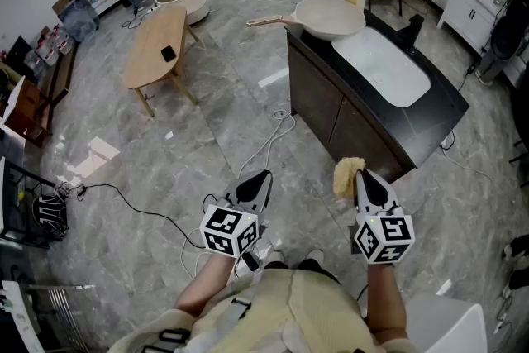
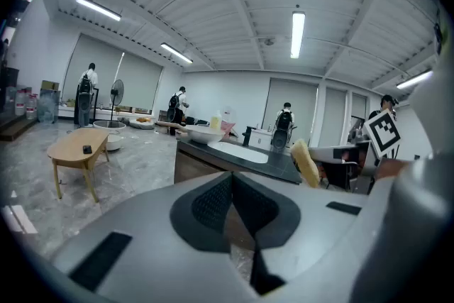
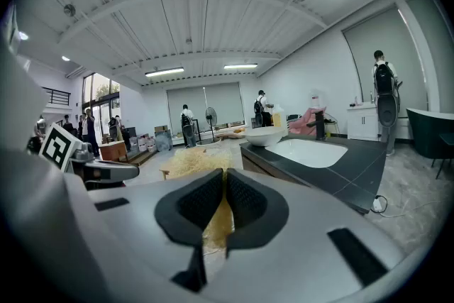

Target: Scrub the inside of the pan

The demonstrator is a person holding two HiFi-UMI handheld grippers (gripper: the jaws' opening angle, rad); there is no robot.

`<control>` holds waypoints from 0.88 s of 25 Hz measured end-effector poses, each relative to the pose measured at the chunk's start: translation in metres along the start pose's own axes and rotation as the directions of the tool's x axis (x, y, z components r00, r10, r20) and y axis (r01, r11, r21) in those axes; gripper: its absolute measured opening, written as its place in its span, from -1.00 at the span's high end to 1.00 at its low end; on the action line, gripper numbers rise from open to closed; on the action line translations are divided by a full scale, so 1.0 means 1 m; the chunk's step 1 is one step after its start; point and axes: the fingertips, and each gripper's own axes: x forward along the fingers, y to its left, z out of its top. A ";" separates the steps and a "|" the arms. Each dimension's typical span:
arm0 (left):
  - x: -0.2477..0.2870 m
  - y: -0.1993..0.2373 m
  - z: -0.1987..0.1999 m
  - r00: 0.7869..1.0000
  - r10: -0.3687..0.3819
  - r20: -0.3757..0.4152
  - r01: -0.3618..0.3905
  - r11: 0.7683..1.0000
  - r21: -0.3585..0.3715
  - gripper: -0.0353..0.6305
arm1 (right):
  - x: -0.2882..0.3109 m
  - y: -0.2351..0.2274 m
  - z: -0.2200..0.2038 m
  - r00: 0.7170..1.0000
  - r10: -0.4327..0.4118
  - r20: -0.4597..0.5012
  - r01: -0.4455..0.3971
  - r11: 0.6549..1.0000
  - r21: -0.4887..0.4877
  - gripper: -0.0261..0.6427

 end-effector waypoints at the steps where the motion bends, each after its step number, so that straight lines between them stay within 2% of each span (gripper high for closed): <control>1: 0.003 0.000 0.002 1.000 0.002 0.007 -0.002 1.000 -0.009 0.85 | 0.001 -0.003 -0.002 1.000 -0.005 -0.005 0.005 1.000 0.001 0.83; 8: 0.015 -0.015 0.008 1.000 -0.005 0.017 0.005 1.000 -0.017 0.85 | -0.002 -0.015 -0.013 1.000 -0.007 -0.031 0.007 1.000 0.013 0.83; 13: 0.017 -0.026 0.006 0.998 -0.046 0.033 0.049 0.993 -0.110 0.85 | -0.009 -0.027 -0.005 1.000 0.028 -0.001 -0.028 0.998 0.050 0.83; 19: 0.029 -0.033 0.000 1.000 0.012 -0.002 -0.012 1.000 -0.023 0.85 | -0.009 -0.041 -0.010 0.997 0.060 -0.037 -0.059 0.998 0.028 0.83; 22: 0.040 -0.037 -0.001 1.000 0.028 0.001 -0.028 0.999 -0.019 0.85 | -0.005 -0.048 -0.013 0.995 0.075 -0.060 -0.075 0.997 0.004 0.83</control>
